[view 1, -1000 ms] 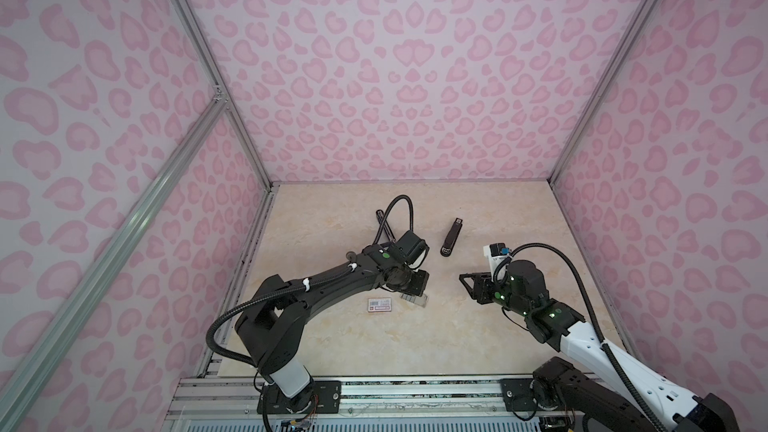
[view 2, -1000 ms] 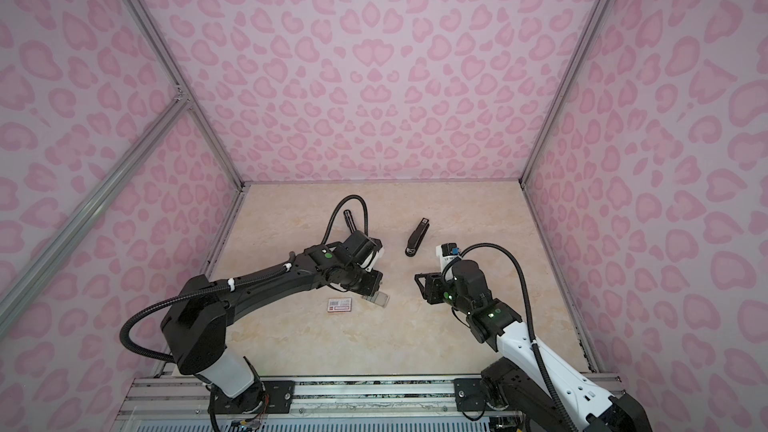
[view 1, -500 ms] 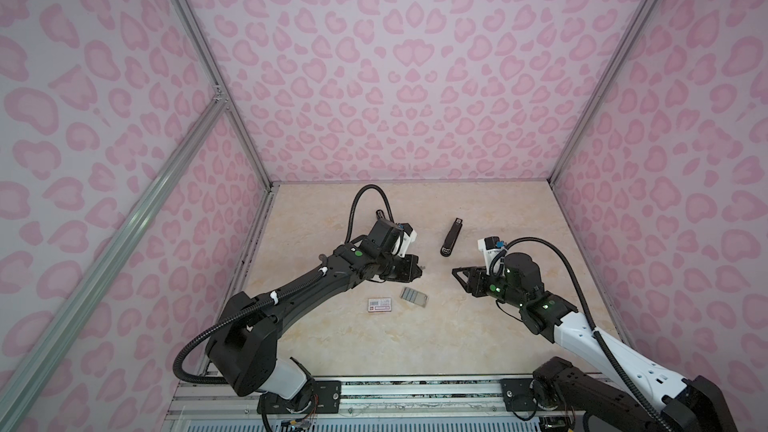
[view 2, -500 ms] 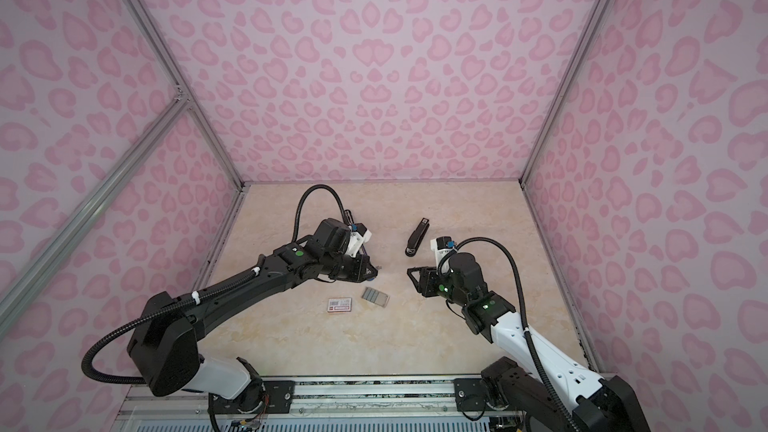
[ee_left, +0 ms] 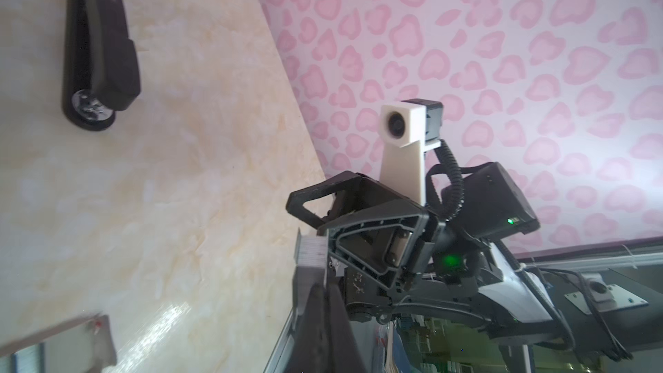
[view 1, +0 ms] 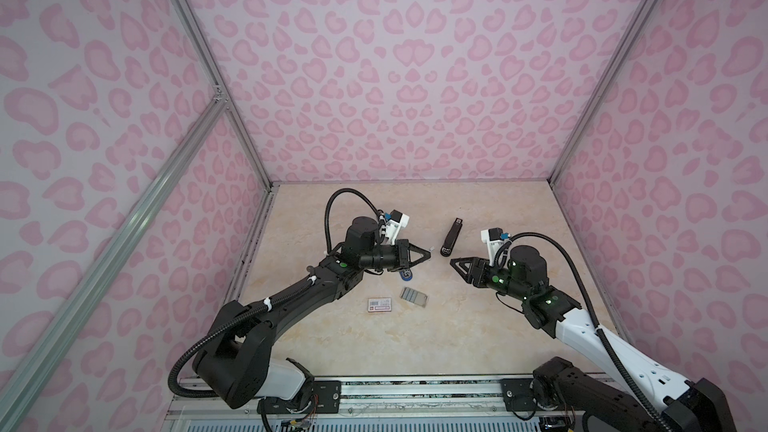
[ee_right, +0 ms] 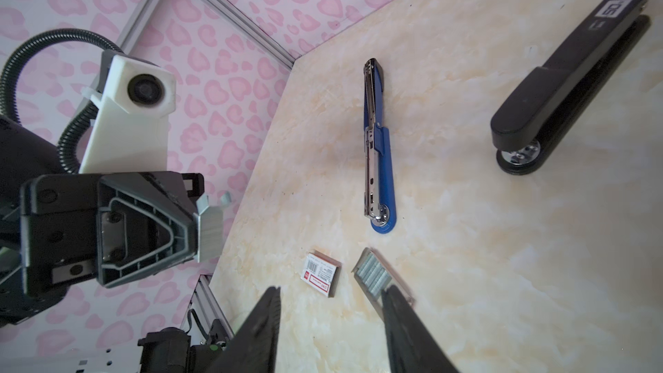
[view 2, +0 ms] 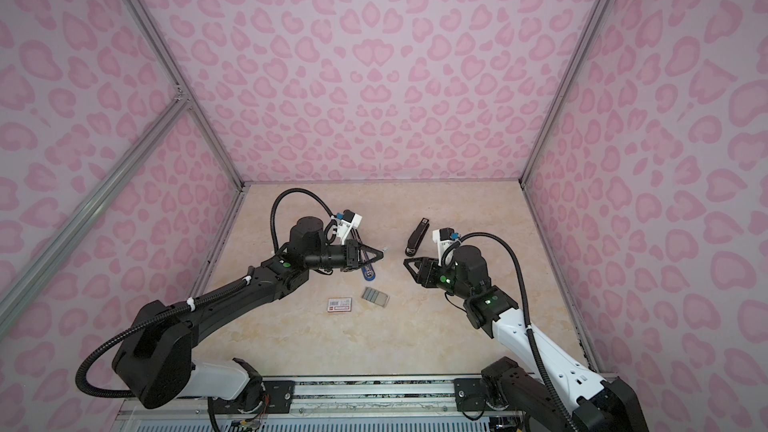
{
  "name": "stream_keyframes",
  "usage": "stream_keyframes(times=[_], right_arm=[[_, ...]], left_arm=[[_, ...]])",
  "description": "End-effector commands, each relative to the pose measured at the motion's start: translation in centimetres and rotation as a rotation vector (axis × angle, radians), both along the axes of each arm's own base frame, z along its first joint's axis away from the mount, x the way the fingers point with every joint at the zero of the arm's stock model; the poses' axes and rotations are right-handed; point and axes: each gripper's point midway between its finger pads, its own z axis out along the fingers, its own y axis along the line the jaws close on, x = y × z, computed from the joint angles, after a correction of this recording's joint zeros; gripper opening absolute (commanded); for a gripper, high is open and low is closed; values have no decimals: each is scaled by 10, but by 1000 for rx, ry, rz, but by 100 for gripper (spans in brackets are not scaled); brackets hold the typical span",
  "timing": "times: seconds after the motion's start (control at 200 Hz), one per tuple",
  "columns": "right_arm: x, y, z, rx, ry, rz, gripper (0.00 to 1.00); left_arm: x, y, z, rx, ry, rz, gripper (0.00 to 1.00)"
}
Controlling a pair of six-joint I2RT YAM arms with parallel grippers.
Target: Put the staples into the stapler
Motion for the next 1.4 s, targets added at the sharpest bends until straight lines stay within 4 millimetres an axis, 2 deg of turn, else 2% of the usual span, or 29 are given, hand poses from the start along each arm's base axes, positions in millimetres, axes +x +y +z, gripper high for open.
stream_keyframes(times=[0.0,0.47,0.62,0.815,1.0,1.26,1.395], right_arm=[[2,6,17,89,-5,8,49],[6,9,64,191,-60,5,47],[7,10,75,212,-76,8,41],[9,17,92,275,-89,39,42],[11,25,99,296,-89,76,39],[2,30,102,248,-105,136,48],[0,32,100,234,-104,158,50]], left_arm=[[-4,-1,40,-159,-68,-45,3],[-8,-3,57,-328,-65,-110,3],[-8,-5,55,-351,-52,-125,3],[-11,-5,49,-354,-44,-142,3],[-14,-5,50,-367,-43,-155,3],[-16,-6,47,-365,-40,-172,3],[-19,-8,48,-368,-45,-183,3]])
